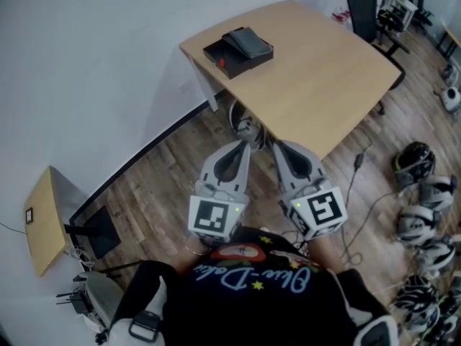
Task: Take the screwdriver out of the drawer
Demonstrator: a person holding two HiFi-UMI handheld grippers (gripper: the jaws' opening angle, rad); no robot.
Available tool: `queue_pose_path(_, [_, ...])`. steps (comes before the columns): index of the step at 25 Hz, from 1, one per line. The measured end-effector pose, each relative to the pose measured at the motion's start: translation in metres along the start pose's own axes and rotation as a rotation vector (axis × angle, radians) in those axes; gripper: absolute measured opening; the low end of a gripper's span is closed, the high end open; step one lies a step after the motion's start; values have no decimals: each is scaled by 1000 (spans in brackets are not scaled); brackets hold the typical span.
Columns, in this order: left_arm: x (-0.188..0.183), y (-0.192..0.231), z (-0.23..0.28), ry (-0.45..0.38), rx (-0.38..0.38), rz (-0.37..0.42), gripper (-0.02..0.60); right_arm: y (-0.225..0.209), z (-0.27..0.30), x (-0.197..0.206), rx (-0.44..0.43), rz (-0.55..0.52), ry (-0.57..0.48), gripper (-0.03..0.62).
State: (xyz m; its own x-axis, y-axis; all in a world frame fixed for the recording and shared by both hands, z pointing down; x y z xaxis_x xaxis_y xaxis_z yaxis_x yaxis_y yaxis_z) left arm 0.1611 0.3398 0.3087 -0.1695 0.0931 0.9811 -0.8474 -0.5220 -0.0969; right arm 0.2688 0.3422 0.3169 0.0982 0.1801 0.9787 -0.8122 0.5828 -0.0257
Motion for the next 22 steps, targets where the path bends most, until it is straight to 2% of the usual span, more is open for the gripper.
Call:
queue_pose_path(7, [6,30,7,1,-17,-28,0,2,27,-1,2,-13,28,0])
queue_pose_path(22, [14,132,53,3,-43,-87,0,-6,132,-22,10,-42,85,0])
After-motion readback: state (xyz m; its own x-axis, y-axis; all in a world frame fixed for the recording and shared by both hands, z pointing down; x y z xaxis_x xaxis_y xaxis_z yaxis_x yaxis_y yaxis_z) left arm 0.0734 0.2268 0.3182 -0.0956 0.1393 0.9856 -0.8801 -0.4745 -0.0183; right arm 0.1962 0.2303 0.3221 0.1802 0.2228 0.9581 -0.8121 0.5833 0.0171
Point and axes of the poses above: the fingertips, and each gripper's own axes: z forward along the fingers, y to its left, x out of its underside, the point moved 4 cm from there along -z, backward along the fingers, and after that the axes turned 12 degrees about y, right-handed, at the moved point
